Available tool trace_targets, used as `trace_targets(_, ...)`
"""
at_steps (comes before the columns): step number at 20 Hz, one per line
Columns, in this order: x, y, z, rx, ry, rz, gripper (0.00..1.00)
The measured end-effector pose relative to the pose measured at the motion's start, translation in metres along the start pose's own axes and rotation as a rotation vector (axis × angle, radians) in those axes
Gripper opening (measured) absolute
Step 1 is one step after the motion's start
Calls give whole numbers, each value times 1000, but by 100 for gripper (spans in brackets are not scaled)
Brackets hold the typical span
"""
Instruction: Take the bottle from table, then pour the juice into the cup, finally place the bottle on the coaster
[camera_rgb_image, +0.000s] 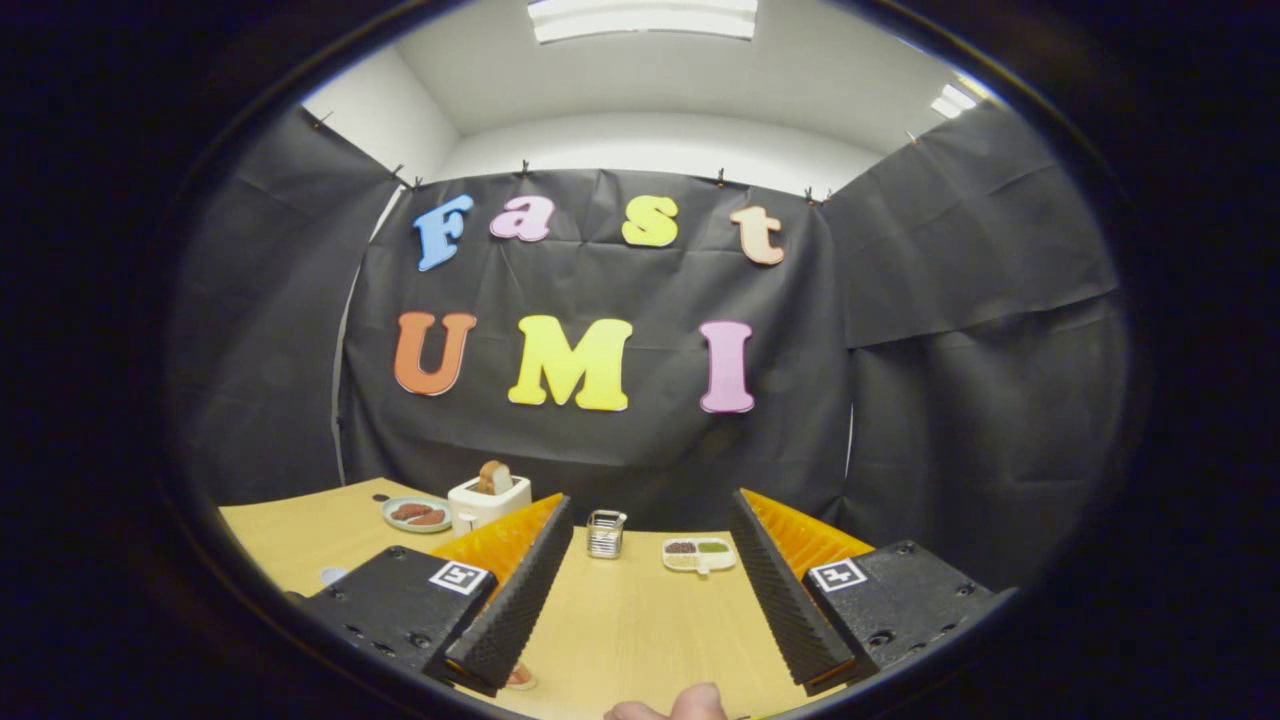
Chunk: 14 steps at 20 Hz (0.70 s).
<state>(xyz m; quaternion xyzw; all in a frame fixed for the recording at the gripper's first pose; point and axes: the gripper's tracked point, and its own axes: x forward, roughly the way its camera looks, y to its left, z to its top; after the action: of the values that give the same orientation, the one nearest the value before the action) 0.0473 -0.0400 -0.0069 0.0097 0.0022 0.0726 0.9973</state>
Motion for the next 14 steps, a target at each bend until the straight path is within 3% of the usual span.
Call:
trace_targets(9,-5,44,-4,26,29,62,100)
trace_targets(14,-30,74,-36,33,76,108,100)
